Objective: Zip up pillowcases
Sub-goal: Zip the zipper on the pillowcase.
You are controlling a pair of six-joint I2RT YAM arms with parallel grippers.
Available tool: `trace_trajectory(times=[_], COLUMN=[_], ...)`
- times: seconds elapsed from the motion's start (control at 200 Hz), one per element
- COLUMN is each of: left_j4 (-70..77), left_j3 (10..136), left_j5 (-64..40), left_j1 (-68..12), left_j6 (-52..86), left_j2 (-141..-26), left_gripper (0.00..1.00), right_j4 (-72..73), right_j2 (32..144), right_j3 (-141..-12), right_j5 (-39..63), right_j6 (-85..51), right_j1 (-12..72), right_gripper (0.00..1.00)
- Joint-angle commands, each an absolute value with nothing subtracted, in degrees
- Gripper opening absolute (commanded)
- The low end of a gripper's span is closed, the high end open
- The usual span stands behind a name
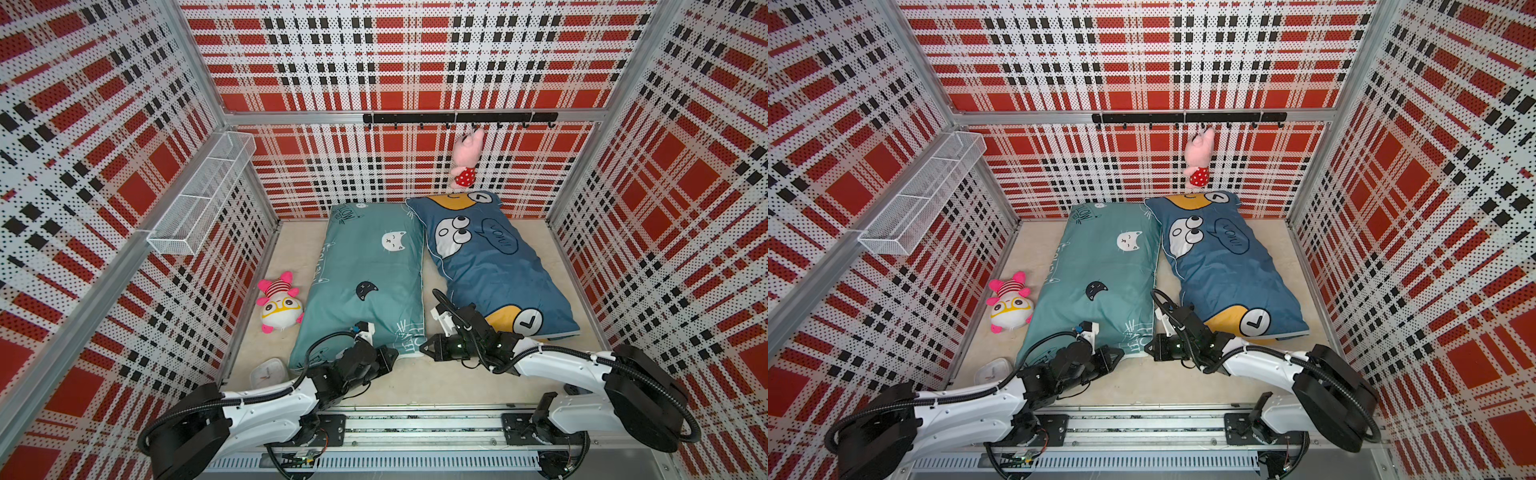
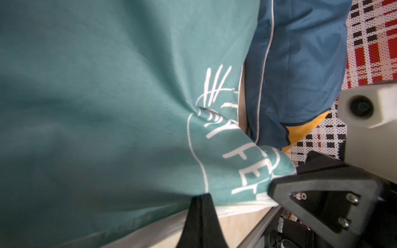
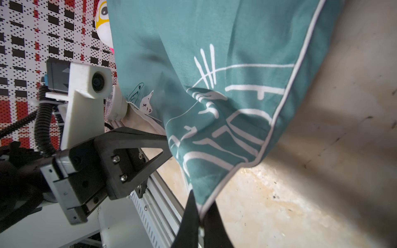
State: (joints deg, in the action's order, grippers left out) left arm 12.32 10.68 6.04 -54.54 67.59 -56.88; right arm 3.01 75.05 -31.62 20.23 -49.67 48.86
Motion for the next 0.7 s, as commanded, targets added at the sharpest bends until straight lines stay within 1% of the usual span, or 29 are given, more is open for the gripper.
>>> trace_trajectory(times=[0.0,0.426,0.697], left_j4=[4.5,-6.9,-11.5], left_j3=[11.9,14.7,15.8], left_j5=[8.7,12.5,14.7], left_j1=[-53.2,-49.9,-48.5], left_j6=[66.1,62.1,60.5], left_j2=[-55.9,-52.9,-52.5], left_gripper=[0.00,0.00,0.00], right_j4=[-1.2,-8.3,-9.6], right_j2=[73.3,70.5,69.2], right_j3=[-32.9,-36.5,-39.0], right_j5=[17.5,12.8,11.2], right_j6=[-46.6,-41.6,-39.6], right_j1=[48.9,47.0,44.8], right_gripper=[0.00,0.00,0.00])
